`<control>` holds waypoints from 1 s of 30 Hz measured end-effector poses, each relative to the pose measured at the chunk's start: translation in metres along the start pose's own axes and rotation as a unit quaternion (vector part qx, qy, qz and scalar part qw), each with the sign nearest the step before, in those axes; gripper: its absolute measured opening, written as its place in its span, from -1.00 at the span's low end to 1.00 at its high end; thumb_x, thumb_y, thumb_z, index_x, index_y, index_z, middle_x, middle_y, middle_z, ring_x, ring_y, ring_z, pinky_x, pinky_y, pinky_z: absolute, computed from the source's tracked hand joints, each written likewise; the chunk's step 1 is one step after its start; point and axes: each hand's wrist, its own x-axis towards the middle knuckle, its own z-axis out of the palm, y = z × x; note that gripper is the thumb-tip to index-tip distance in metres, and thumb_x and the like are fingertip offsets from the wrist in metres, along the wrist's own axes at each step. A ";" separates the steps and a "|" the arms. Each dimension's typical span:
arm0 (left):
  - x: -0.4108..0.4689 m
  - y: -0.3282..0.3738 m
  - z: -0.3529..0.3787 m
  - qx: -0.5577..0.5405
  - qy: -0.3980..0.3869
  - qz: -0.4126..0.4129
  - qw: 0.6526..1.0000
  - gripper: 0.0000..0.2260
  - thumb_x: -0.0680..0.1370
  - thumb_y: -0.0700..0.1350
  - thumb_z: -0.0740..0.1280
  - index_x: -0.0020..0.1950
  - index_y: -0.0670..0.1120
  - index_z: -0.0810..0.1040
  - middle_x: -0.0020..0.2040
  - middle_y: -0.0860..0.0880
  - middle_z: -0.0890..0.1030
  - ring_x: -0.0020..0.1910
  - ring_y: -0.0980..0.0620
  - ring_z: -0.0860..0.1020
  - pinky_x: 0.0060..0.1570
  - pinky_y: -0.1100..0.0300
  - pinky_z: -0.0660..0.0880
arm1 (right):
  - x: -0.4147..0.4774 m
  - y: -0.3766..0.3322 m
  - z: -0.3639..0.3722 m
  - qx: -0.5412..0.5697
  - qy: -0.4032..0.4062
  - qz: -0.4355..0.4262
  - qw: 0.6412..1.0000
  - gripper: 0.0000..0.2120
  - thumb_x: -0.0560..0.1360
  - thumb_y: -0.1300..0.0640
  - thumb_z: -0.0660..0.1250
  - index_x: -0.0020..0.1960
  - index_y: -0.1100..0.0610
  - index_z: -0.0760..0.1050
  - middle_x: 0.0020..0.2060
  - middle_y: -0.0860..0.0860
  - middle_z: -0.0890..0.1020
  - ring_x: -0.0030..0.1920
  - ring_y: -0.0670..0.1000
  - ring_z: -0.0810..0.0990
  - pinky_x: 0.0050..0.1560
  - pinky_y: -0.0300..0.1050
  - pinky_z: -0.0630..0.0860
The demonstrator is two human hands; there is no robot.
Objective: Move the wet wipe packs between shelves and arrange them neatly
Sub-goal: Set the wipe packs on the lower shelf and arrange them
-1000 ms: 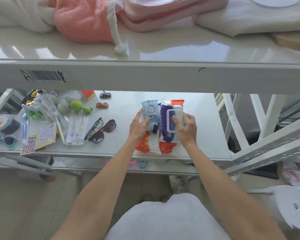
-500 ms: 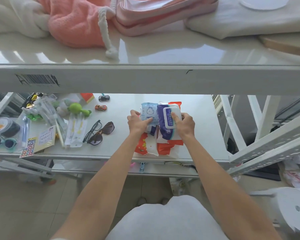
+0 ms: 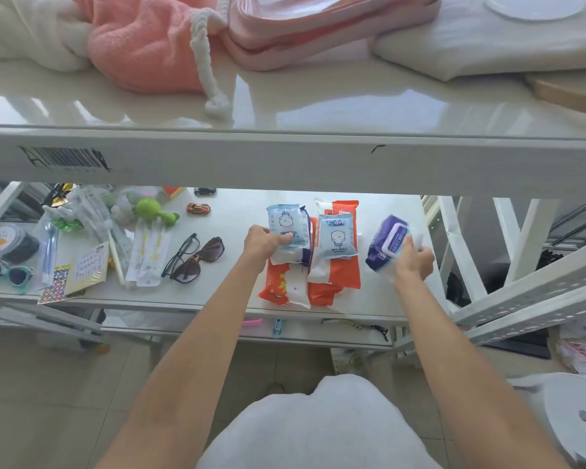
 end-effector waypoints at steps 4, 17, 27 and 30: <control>0.002 0.007 -0.007 -0.010 -0.045 -0.048 0.998 -0.63 0.48 -0.19 0.59 0.20 -0.26 0.58 0.02 -0.12 0.66 -0.36 0.09 0.52 -0.56 0.35 0.40 | -0.005 0.018 0.005 -0.135 -0.043 -0.043 0.989 -0.55 0.66 -0.10 0.29 0.23 0.29 0.58 0.16 0.23 0.66 0.12 0.23 0.67 0.05 -0.04 0.59; -0.025 0.031 -0.010 -0.198 -0.173 0.004 0.965 -0.61 0.54 -0.21 0.48 0.37 -0.23 0.60 0.15 -0.16 0.72 0.00 -0.13 0.70 -0.13 0.06 0.66 | -0.091 -0.049 0.013 -0.024 -0.059 -0.305 0.950 -0.79 0.60 0.02 0.38 0.08 0.16 0.59 0.06 0.05 0.59 0.09 0.08 0.60 0.11 0.01 0.59; -0.073 0.082 0.087 0.080 -0.232 0.172 0.954 -0.56 0.56 0.12 0.49 0.29 -0.17 0.69 0.11 -0.12 0.74 -0.01 0.00 0.67 -0.17 0.37 0.53 | -0.072 -0.079 -0.061 0.103 -0.343 -0.128 0.925 -0.25 0.41 -0.01 0.61 0.46 0.03 0.31 0.15 0.11 0.66 0.05 0.15 0.73 -0.04 0.13 0.72; -0.069 0.073 0.101 0.115 -0.317 0.135 0.932 -0.45 0.45 0.15 0.48 0.36 -0.12 0.64 0.25 -0.08 0.70 0.23 -0.06 0.64 0.23 0.14 0.56 | -0.056 -0.054 -0.072 0.134 -0.350 -0.080 0.924 -0.34 0.44 0.04 0.57 0.44 0.06 0.37 0.18 0.13 0.68 0.03 0.16 0.74 -0.23 -0.01 0.69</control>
